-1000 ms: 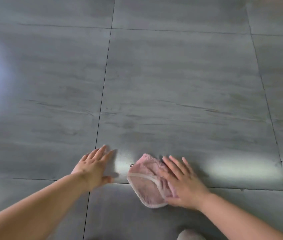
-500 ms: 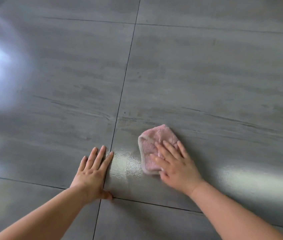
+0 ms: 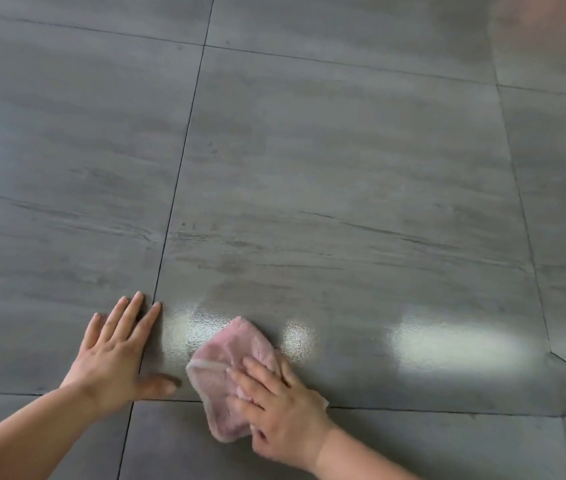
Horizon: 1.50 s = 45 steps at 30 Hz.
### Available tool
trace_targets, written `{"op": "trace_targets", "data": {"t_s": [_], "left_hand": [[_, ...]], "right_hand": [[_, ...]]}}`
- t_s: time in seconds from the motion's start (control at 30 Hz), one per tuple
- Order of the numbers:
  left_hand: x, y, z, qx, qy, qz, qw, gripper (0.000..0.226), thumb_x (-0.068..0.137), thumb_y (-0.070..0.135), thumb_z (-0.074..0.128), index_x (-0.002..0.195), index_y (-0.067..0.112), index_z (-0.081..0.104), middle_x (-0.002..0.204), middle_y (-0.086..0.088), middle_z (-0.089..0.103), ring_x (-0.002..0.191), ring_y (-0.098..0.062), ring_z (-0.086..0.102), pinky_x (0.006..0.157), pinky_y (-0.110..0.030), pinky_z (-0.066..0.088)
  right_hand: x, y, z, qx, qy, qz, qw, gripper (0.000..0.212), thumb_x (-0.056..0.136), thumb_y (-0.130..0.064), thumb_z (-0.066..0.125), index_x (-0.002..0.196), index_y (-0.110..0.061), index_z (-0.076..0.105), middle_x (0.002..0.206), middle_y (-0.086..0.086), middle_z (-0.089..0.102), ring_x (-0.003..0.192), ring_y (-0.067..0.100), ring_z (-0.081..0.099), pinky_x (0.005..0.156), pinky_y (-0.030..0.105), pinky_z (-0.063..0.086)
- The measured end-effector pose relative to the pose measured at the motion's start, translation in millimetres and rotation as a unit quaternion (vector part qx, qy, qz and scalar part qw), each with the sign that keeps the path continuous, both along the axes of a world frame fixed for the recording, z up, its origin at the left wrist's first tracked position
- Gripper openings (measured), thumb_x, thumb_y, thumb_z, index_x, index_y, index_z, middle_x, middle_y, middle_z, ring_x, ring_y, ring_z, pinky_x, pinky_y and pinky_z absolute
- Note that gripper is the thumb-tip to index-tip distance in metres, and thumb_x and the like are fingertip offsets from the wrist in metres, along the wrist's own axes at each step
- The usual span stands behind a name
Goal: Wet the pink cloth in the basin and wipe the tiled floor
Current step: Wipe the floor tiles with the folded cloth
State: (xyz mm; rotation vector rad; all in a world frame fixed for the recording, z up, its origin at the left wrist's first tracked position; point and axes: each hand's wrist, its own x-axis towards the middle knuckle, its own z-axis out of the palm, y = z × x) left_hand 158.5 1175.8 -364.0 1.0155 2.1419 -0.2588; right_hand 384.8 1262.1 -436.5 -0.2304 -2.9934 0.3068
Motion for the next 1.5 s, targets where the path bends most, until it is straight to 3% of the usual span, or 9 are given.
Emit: {"op": "trace_targets", "data": {"t_s": [0.2,0.4,0.53,0.6,0.67,0.77,1.07,1.3,1.5], "left_hand": [[6.6,11.2,-6.8,0.027,-0.014,-0.028,0.999,0.132,0.051,0.070,0.062,0.123,0.001,-0.023,0.138,0.014,-0.026,0.128,-0.003,-0.025,0.118,-0.037,-0.005],[12.2,17.7,-6.7,0.012,0.003,-0.029,1.000,0.126,0.064,0.053,0.071,0.123,0.008,-0.031,0.136,0.014,-0.030,0.141,-0.016,-0.022,0.118,-0.039,-0.003],[14.4,20.0,-4.7,0.018,0.008,-0.021,1.000,0.124,0.062,0.052,0.073,0.138,0.021,-0.020,0.154,0.002,-0.020,0.143,-0.017,-0.018,0.118,-0.038,0.001],[14.6,20.0,-3.5,0.027,0.008,-0.015,0.999,0.123,0.061,0.051,0.073,0.140,0.022,-0.016,0.155,0.002,-0.017,0.143,-0.016,-0.017,0.118,-0.038,0.002],[14.7,19.8,-1.5,0.037,0.010,-0.017,0.999,0.122,0.060,0.051,0.074,0.142,0.024,-0.012,0.155,0.003,-0.015,0.144,-0.015,-0.015,0.118,-0.038,0.003],[11.1,19.7,-3.8,0.038,0.019,-0.019,0.999,0.122,0.058,0.053,0.075,0.142,0.026,-0.010,0.155,0.004,-0.015,0.144,-0.014,-0.014,0.118,-0.037,0.005],[-1.4,0.0,-33.6,0.104,0.047,-0.057,0.992,0.131,0.011,0.047,0.089,0.133,0.023,0.044,0.142,-0.010,0.043,0.133,-0.019,0.027,0.093,-0.059,0.042],[11.0,13.7,-11.8,0.115,-0.006,0.020,0.993,0.126,0.036,0.080,0.051,0.144,0.023,0.017,0.156,0.007,0.006,0.143,-0.008,0.001,0.117,-0.040,0.012],[-34.9,-2.7,-19.7,0.168,0.067,0.201,0.963,0.094,0.057,0.075,0.050,0.131,0.018,0.041,0.143,-0.015,0.035,0.137,-0.035,0.027,0.111,-0.052,0.030]], "right_hand": [[85.5,97.2,4.5,0.018,0.008,-0.260,0.965,0.040,0.066,-0.024,0.044,0.106,-0.024,0.050,0.132,0.003,0.039,0.127,0.027,0.033,0.111,0.034,0.016],[98.5,99.4,6.3,-0.003,0.010,-0.596,0.803,0.044,0.068,-0.021,0.036,0.104,-0.007,0.058,0.127,0.026,0.049,0.117,0.041,0.029,0.097,0.058,0.039],[19.5,36.1,2.8,-0.024,-0.012,-0.387,0.922,0.053,0.057,-0.027,0.037,0.109,-0.022,0.049,0.131,0.007,0.040,0.128,0.032,0.027,0.109,0.040,0.014],[3.1,16.2,1.7,-0.031,-0.028,-0.198,0.979,0.048,0.058,-0.034,0.038,0.104,-0.032,0.052,0.131,-0.005,0.041,0.128,0.021,0.036,0.110,0.041,0.025],[7.1,30.5,3.8,-0.022,-0.032,-0.090,0.995,0.036,0.063,-0.039,0.039,0.096,-0.037,0.053,0.131,-0.010,0.041,0.124,0.014,0.041,0.103,0.039,0.041],[53.1,75.0,12.7,-0.010,-0.012,-0.151,0.988,0.020,0.069,-0.033,0.044,0.089,-0.031,0.046,0.127,-0.003,0.041,0.122,0.020,0.038,0.111,0.029,0.021],[121.3,114.5,16.6,-0.082,-0.019,-0.680,0.728,0.052,0.065,-0.028,0.031,0.093,0.004,0.061,0.119,0.034,0.056,0.117,0.050,0.045,0.089,0.066,0.040],[20.2,22.7,7.5,-0.044,0.018,-0.164,0.985,0.028,0.058,-0.029,0.043,0.087,-0.030,0.043,0.127,-0.008,0.043,0.121,0.016,0.040,0.105,0.037,0.026],[88.5,140.3,12.8,-0.034,-0.009,-0.333,0.942,0.023,0.070,-0.023,0.042,0.092,-0.021,0.049,0.125,0.009,0.048,0.121,0.028,0.036,0.105,0.037,0.030]]}}
